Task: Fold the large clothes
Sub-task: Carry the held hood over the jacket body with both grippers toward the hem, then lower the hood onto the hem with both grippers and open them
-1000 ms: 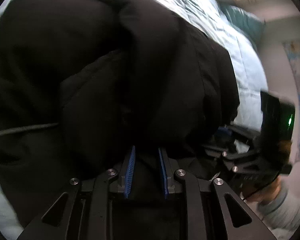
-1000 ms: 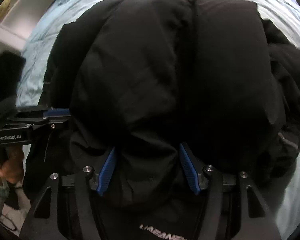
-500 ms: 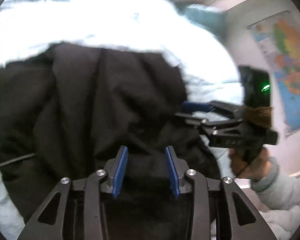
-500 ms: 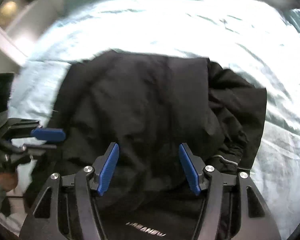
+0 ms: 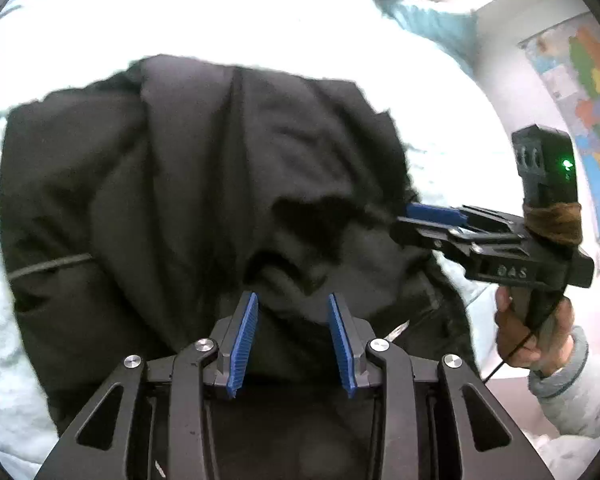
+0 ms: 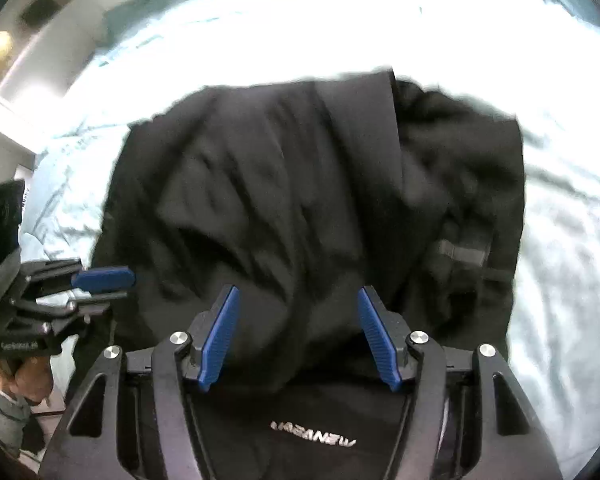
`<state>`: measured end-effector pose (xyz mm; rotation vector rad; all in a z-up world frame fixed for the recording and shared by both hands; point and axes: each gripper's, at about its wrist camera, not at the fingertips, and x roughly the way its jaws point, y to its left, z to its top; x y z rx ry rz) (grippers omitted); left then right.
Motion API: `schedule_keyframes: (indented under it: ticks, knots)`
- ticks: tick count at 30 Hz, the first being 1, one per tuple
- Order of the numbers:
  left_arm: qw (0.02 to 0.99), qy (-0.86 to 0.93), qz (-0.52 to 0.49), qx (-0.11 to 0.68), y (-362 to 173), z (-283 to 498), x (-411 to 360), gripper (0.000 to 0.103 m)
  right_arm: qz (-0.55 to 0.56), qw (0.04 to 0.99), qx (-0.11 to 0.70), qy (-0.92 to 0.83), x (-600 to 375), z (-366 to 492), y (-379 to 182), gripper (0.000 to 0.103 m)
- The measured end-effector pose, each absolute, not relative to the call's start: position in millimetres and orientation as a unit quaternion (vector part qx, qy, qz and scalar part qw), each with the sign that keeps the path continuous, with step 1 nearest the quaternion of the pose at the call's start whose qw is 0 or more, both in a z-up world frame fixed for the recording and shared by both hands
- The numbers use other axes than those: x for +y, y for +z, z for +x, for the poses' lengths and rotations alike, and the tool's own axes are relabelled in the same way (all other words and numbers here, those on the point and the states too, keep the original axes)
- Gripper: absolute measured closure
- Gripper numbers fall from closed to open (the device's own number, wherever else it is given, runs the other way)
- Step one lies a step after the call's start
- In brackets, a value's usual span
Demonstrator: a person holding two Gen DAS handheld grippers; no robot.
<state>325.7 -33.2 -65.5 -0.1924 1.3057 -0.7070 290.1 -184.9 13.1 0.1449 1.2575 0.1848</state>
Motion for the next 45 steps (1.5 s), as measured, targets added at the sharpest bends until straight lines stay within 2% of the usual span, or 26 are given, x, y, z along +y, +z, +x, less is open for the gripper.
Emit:
schedule_keyframes:
  ticks: [5,9,11,13,18,22,25,29,31,45]
  knots:
    - [0.727,-0.339,-0.109,0.587,-72.2,323.4,-43.7,0.065,0.047,0.817,0.57,0.078,-153.9,352.3,24.8,0.038]
    - [0.72,-0.305,-0.087,0.617,-124.0,316.6,-64.3,0.065,0.067,0.784,0.612,0.073,-134.4,408.4,-42.9,0.037]
    - [0.718,-0.295,-0.117,0.619,-141.2,317.5,-58.9,0.065,0.062,0.775,0.626,0.065,-130.4,413.5,-69.0,0.037]
    - [0.714,-0.295,-0.153,0.617,-142.1,319.1,-50.2,0.065,0.054,0.783,0.616,0.068,-129.7,410.8,-72.1,0.037]
    - [0.73,-0.306,-0.117,0.6,-107.1,309.0,-51.0,0.065,0.063,0.803,0.585,0.095,-137.3,372.5,-24.3,0.037]
    - [0.761,-0.307,-0.126,0.557,-71.5,314.3,-38.0,0.065,0.06,0.813,0.57,0.106,-141.3,314.3,1.7,0.037]
    - [0.779,-0.286,-0.145,0.54,-67.8,327.7,-26.7,0.064,0.051,0.808,0.579,0.099,-136.5,288.0,-17.7,0.037]
    - [0.754,-0.26,-0.143,0.587,-126.9,353.7,-13.3,0.065,0.062,0.797,0.594,0.092,-142.4,285.7,-63.1,0.037]
    - [0.758,-0.272,-0.145,0.574,-136.5,355.3,-12.5,0.065,0.064,0.808,0.578,0.097,-143.7,282.5,-65.8,0.037]
    - [0.835,-0.322,-0.084,0.439,-96.8,287.3,21.6,0.064,0.067,0.876,0.465,0.107,-152.5,191.4,-52.8,0.036]
